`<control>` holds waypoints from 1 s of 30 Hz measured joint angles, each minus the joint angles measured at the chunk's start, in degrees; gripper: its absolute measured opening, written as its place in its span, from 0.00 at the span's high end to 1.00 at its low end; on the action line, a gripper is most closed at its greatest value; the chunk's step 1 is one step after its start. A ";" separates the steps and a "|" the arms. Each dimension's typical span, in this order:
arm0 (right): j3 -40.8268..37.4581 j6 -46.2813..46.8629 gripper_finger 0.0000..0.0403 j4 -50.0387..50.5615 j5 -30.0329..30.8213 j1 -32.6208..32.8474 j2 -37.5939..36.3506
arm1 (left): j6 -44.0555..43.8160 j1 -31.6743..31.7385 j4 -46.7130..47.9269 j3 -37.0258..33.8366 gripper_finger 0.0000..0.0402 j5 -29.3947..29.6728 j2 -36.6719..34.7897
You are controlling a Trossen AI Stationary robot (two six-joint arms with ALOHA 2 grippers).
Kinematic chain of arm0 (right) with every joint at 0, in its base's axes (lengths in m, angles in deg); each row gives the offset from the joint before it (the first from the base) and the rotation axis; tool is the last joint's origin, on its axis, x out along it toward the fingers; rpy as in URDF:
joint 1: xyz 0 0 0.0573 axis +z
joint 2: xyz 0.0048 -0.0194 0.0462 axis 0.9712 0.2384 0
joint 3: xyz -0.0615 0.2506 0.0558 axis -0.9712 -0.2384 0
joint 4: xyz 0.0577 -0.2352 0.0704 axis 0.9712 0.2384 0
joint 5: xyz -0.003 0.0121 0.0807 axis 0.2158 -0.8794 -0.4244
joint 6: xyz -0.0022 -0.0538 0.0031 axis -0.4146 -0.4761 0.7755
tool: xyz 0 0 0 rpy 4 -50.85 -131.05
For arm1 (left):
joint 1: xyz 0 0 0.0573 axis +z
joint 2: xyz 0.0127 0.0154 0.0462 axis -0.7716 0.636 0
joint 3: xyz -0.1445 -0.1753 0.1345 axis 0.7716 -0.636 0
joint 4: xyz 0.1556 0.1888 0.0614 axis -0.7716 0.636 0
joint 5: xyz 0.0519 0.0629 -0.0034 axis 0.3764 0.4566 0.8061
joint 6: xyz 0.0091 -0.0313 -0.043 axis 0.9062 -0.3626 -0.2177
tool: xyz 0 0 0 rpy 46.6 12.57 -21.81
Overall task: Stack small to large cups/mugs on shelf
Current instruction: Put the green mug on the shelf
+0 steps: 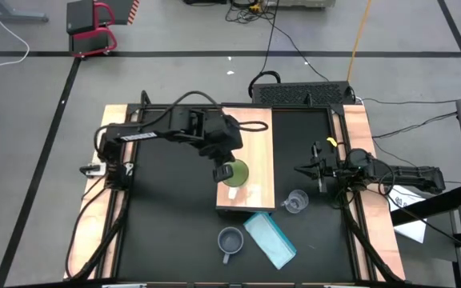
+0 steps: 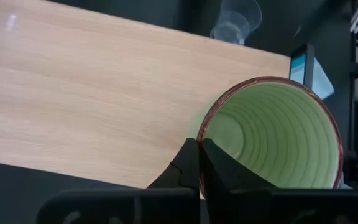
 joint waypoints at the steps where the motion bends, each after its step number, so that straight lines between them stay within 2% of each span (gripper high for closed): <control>1: 0.02 0.00 1.00 0.00 0.00 0.01 0.00 | -0.02 0.00 0.02 0.00 1.00 -0.49 0.27; 13: 0.01 0.02 1.00 0.07 0.00 0.00 0.00 | -0.57 -0.27 1.55 -0.23 1.00 -3.34 1.44; 30: 0.01 0.04 1.00 1.39 0.00 0.00 0.26 | -0.11 -1.92 0.83 -0.52 1.00 -3.48 3.75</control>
